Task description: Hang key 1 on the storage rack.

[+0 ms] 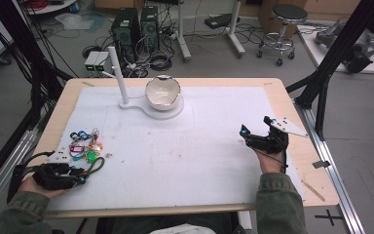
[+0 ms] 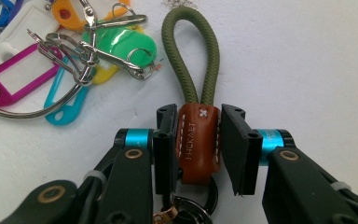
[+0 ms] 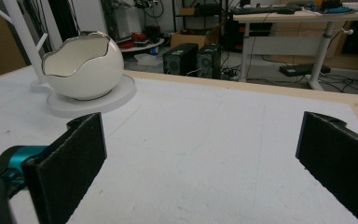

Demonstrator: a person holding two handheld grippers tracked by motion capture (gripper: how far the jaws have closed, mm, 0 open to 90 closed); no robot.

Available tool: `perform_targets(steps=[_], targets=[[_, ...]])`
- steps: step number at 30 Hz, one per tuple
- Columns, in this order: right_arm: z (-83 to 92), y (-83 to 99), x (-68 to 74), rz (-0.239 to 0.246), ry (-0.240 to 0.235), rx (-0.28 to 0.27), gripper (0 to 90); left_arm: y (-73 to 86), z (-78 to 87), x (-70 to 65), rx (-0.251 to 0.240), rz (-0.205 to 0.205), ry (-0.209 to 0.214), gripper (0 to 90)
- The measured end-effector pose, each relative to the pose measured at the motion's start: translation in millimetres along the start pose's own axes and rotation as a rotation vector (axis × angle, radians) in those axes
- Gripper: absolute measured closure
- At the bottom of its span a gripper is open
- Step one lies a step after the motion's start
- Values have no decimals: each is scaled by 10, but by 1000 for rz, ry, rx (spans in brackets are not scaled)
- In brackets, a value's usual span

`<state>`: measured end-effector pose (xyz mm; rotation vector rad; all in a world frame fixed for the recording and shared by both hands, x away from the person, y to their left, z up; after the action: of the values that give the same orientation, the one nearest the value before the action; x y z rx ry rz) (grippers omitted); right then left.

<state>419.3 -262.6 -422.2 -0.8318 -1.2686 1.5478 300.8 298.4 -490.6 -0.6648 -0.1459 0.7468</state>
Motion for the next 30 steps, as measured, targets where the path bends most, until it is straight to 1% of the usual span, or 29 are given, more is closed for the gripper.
perform_targets(steps=[2, 5, 7, 11, 14, 18, 20, 22, 23, 24, 27, 30], targets=[[0, -1, 0, 3, 2, -1, 7, -1, 3, -1, 2, -3, 2, 684], [1, 0, 4, 4, 0, -1, 7, -8, 5, -4, 10, -10, -6, 695], [1, -3, -1, 5, 1, -2, 7, -10, 11, -8, 15, -22, -7, 703], [1, -3, -1, 4, 2, -3, 7, -16, 16, -20, 17, -27, -1, 710], [2, -1, 0, 3, 2, -1, 7, -30, 26, -29, 19, -23, 0, 711], [5, -3, -2, -2, 4, -2, 7, -67, 56, -52, 7, -17, 8, 712], [7, -4, -5, -2, 5, -3, 7, -86, 80, -62, -1, -20, 4, 712], [8, -5, -4, -2, 4, -3, 7, -114, 114, -74, -12, -32, -4, 712], [5, -3, -6, 0, 6, -2, 7, -142, 141, -90, -23, -35, -1, 713], [5, -3, -6, 0, 6, -2, 7, -142, 141, -90, -23, -35, -1, 713], [4, -3, -3, 7, 6, -3, 7, -177, 178, -84, -43, -24, -3, 713], [7, -5, -1, 9, 4, -4, 7, -199, 224, -64, -79, 23, 14, 715]])
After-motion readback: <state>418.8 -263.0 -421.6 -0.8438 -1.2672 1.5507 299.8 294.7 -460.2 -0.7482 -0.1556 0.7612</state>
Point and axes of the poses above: each handheld gripper's, and its own axes: z roughly backward along the jaws, y roughly out of its underside, x roughly to its left, the point moved 8 cm from there along -z, roughly forward along the jaws, and after that the axes turned 6 degrees about y, right-handed, at the moved point
